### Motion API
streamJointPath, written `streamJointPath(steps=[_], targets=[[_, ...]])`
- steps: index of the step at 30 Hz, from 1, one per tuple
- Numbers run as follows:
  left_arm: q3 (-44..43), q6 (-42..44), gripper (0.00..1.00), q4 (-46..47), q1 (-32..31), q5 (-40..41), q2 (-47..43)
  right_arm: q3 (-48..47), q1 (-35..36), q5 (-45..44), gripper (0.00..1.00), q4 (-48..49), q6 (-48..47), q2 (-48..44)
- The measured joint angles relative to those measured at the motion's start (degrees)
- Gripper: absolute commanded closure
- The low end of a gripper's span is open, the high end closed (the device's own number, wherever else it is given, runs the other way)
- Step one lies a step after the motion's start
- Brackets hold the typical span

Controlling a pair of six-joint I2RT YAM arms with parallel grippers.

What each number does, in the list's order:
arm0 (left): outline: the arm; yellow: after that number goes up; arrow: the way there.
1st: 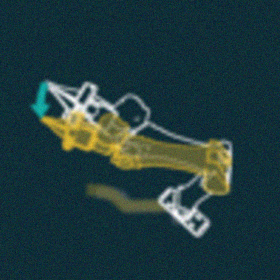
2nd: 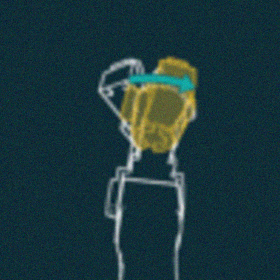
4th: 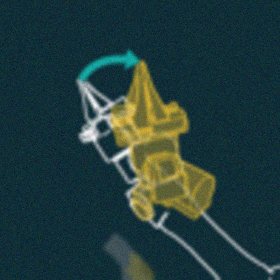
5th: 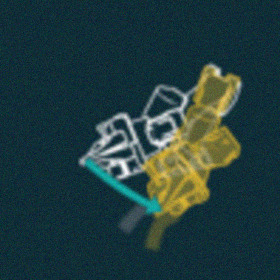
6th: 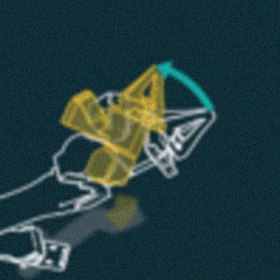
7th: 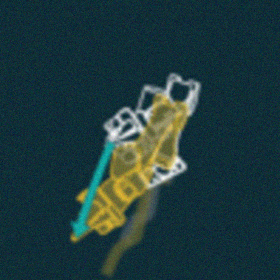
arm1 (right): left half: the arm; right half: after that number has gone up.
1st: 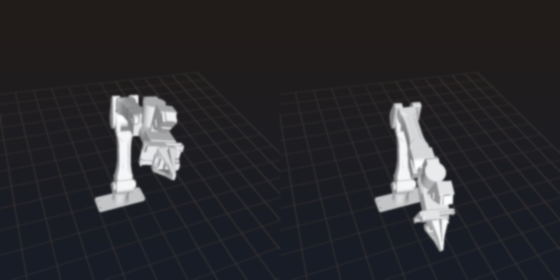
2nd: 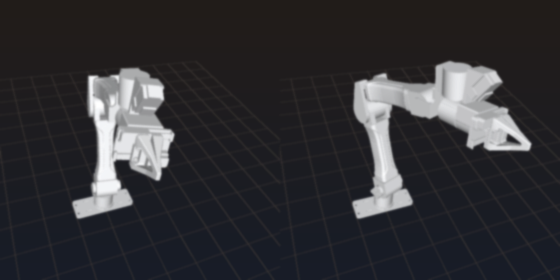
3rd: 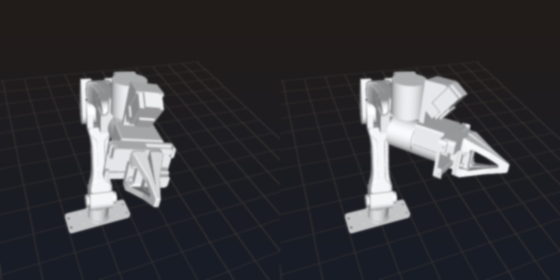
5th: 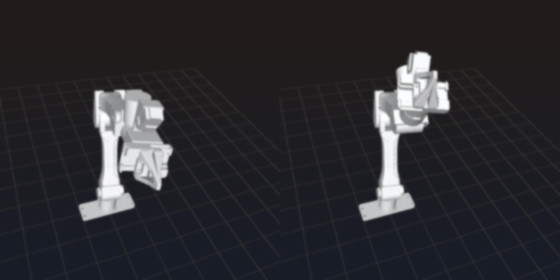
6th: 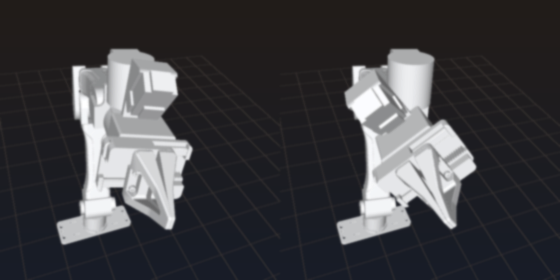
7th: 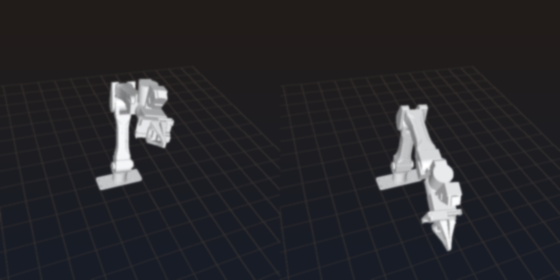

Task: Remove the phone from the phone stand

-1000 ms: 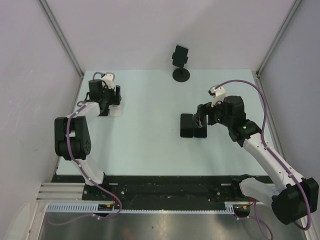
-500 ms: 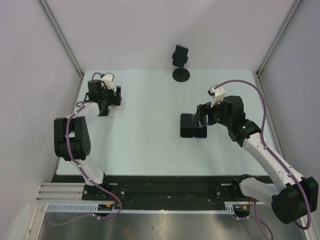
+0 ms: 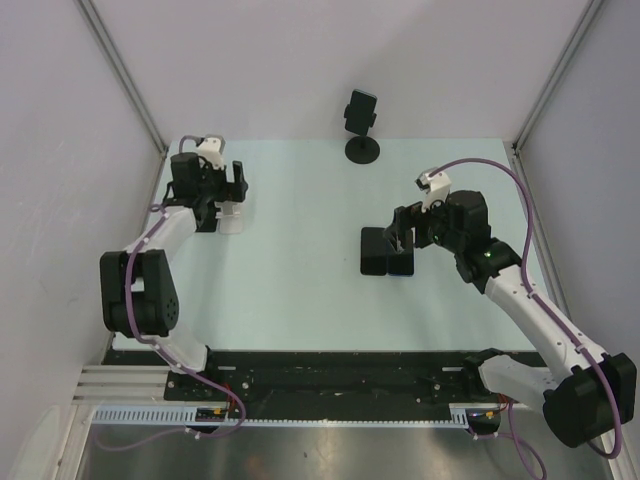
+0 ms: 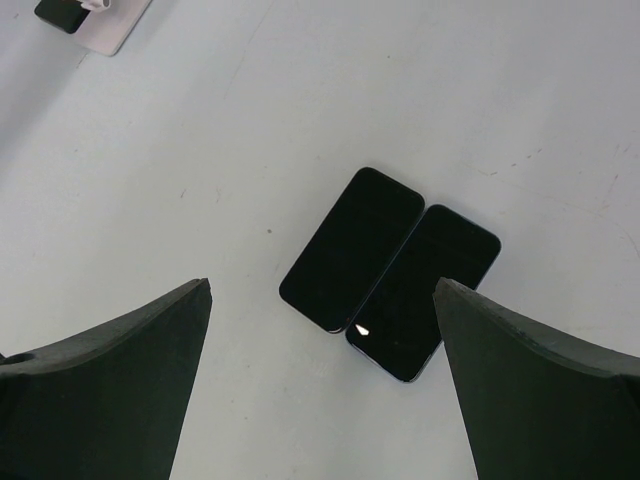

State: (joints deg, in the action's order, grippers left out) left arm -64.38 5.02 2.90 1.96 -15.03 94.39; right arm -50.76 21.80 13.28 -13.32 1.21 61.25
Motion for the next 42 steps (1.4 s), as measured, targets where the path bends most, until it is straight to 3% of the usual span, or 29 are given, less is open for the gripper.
streamJointPath(steps=[10,18,26,42], targets=[[4.9,-15.2,0.0,-0.5,-1.0,4.4,-11.5,0.0,-2.6,-1.5,0.0,6.2,6.3,3.8],[8.6,-20.9,0.0,-4.0,-7.1,4.4,-22.0,-5.5,-6.5,-0.8,0.01,15.8,9.6,17.5],[15.5,-21.1,0.0,-10.2,-15.7,4.1,-30.2,-21.2,-11.6,6.8,0.02,29.2,7.6,38.4],[21.2,-24.4,0.0,-16.2,-18.9,2.5,-38.8,-63.3,-13.7,19.4,0.12,38.6,5.6,75.4]])
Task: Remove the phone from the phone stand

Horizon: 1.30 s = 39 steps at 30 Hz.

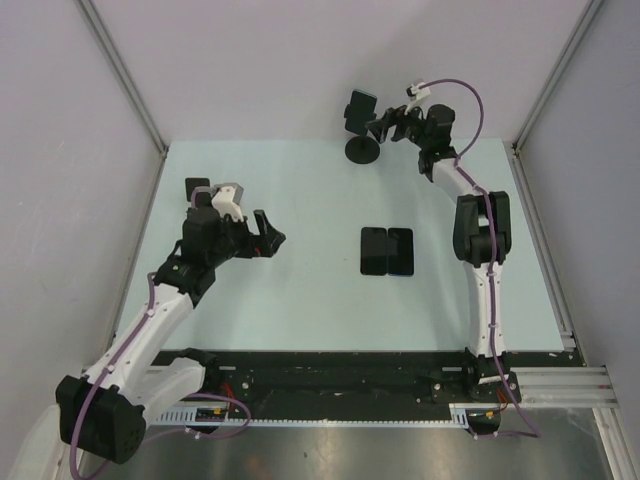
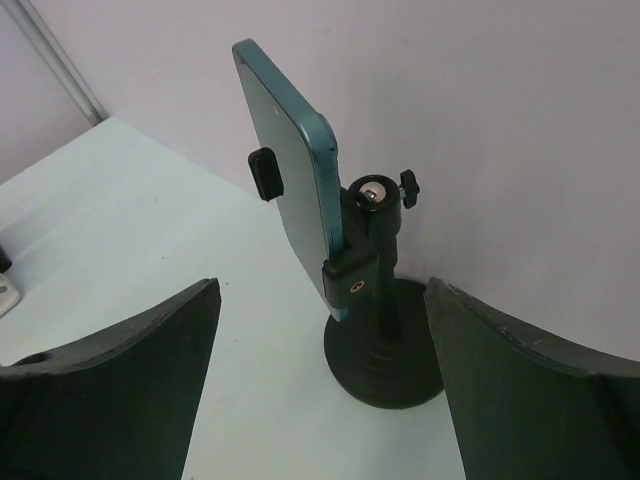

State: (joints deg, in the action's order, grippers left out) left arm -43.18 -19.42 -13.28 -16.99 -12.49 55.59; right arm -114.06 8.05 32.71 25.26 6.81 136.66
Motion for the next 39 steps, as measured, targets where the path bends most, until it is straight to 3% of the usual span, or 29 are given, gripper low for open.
streamJointPath(steps=[13,16,17,26,31,39], targets=[[1.6,-1.6,0.0,-2.5,-0.8,-1.0,-1.9,-16.2,2.1,0.6,0.23,2.6,0.0,11.5],[1.6,-1.7,0.0,-2.8,-1.0,-1.3,-1.9,-16.4,2.4,0.6,0.35,3.4,-0.1,11.6],[1.6,-1.7,0.0,-2.8,-1.0,-1.3,-1.9,-16.6,2.4,0.6,0.46,3.5,-0.1,11.7],[1.6,-1.7,0.0,-3.7,-1.4,-1.3,-2.0,-16.5,2.4,1.4,0.99,4.4,0.9,11.8],[1.6,-1.6,0.0,-3.8,-1.7,-1.3,-2.2,-11.5,2.4,2.3,1.0,8.8,1.9,10.0],[1.6,-0.6,0.0,-3.8,-2.0,-0.2,-2.9,5.4,4.2,7.3,1.0,13.4,6.3,-0.6]])
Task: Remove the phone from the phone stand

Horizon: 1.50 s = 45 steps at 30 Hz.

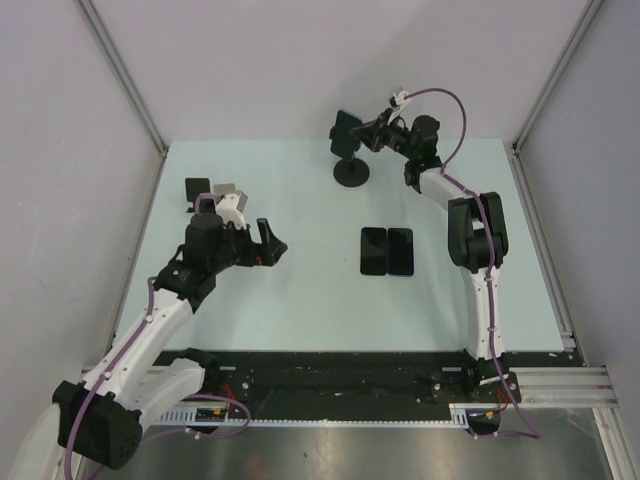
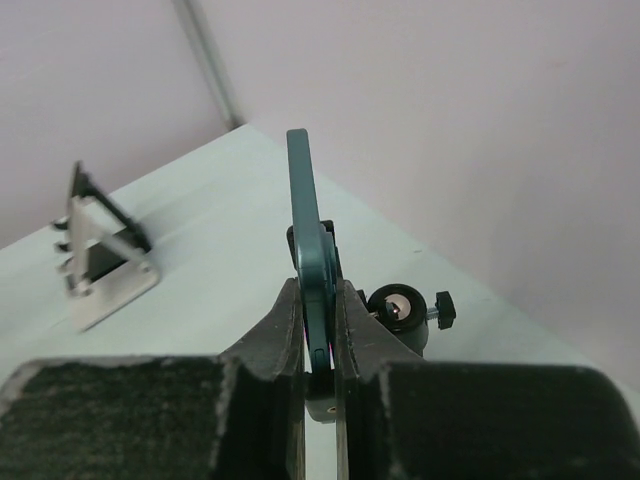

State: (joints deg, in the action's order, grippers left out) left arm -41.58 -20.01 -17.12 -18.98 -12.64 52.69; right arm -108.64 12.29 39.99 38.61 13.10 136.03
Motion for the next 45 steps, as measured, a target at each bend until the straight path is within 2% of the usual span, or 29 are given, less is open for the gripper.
streamJointPath(steps=[12,19,25,29,30,33,34,36,37,39,41,43,45], targets=[[-2.8,6.2,0.0,1.6,-0.2,4.8,1.5,28.2,11.5,8.2,1.0,7.9,10.6,-18.7],[-2.9,8.6,0.01,4.8,-0.2,4.4,4.1,36.5,14.5,12.3,1.0,6.3,13.2,-26.5],[-2.5,10.4,0.02,8.0,-0.2,0.9,4.0,41.2,16.2,14.8,0.98,4.7,11.9,-30.6],[-0.9,12.0,0.0,9.4,-0.2,-1.7,2.6,43.6,17.5,15.0,0.82,-0.1,8.3,-34.1],[-0.6,12.3,0.0,9.5,-0.2,-2.1,2.2,44.0,17.7,15.0,0.72,-1.9,7.2,-34.9],[0.2,13.2,0.0,10.6,-0.3,-3.2,0.8,44.1,18.3,14.3,0.57,-8.5,4.0,-37.4],[0.3,13.4,0.0,10.7,-0.3,-3.3,0.7,44.1,18.4,14.0,0.49,-10.4,3.1,-38.1],[0.5,13.6,0.0,11.5,-0.3,-4.2,0.6,44.1,18.7,12.5,0.41,-14.6,0.7,-40.4],[0.5,13.7,0.0,12.0,-0.3,-4.7,0.6,44.1,18.6,11.8,0.33,-16.2,-0.3,-41.3],[0.6,14.1,0.0,12.5,-0.3,-5.9,0.6,44.1,18.7,10.5,0.23,-19.2,-1.9,-43.1],[0.6,14.1,0.0,13.0,-0.3,-7.3,0.6,44.1,18.7,8.9,0.09,-21.8,-3.3,-44.6],[0.6,14.2,0.0,13.5,-0.3,-8.6,0.5,44.1,19.2,5.4,0.01,-25.3,-4.6,-46.4],[0.6,14.5,0.0,13.6,-0.3,-9.1,0.4,44.1,20.5,-0.6,0.0,-28.5,-5.2,-48.6]])
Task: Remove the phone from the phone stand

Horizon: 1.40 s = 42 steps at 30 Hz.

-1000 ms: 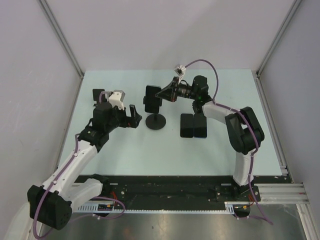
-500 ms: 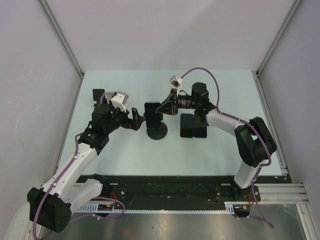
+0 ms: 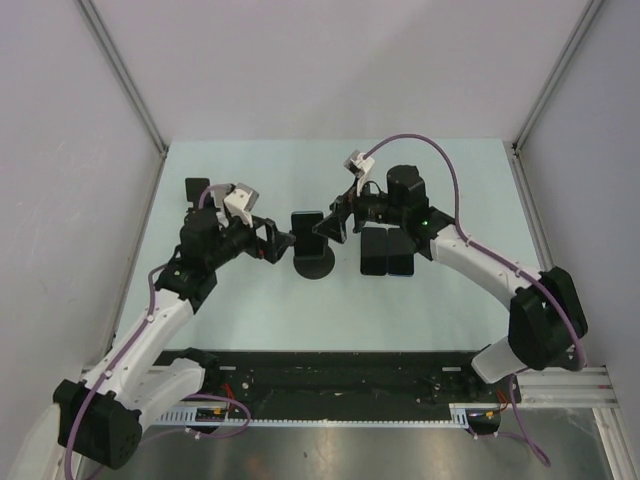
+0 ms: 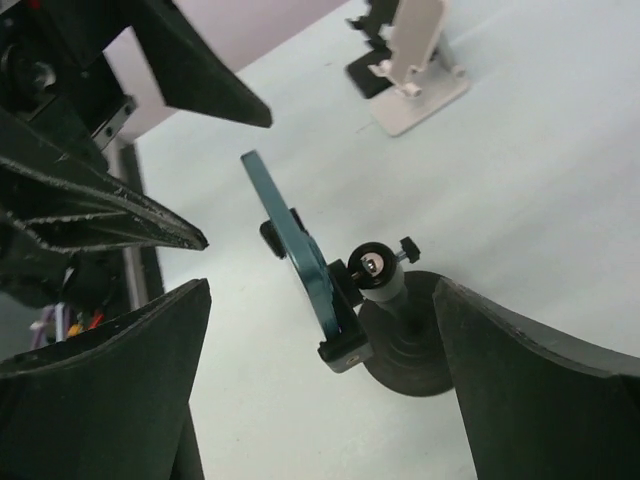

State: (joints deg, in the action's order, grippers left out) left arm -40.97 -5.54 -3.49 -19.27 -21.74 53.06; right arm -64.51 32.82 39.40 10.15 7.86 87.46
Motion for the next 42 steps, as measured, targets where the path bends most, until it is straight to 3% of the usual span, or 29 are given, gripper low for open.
streamJointPath(steps=[9,14,17,26,42], targets=[[2.9,-0.5,0.0,2.4,0.0,6.6,-10.0,0.0,14.5,-38.8,0.0,-7.4,2.5,-10.4],[6.5,-0.5,0.0,4.7,0.0,11.2,-16.1,-1.3,23.4,-59.4,0.0,-9.4,4.9,-9.0],[9.0,-0.5,0.0,4.8,0.0,13.6,-18.4,-3.4,25.8,-66.4,0.0,-10.6,6.4,-6.1],[13.2,-0.5,0.0,5.0,-1.7,17.2,-20.2,-9.6,28.2,-77.4,0.0,-12.9,7.0,0.8],[13.6,-0.6,0.0,6.1,-3.5,17.6,-20.4,-12.1,29.9,-82.1,0.01,-12.4,6.9,6.7]])
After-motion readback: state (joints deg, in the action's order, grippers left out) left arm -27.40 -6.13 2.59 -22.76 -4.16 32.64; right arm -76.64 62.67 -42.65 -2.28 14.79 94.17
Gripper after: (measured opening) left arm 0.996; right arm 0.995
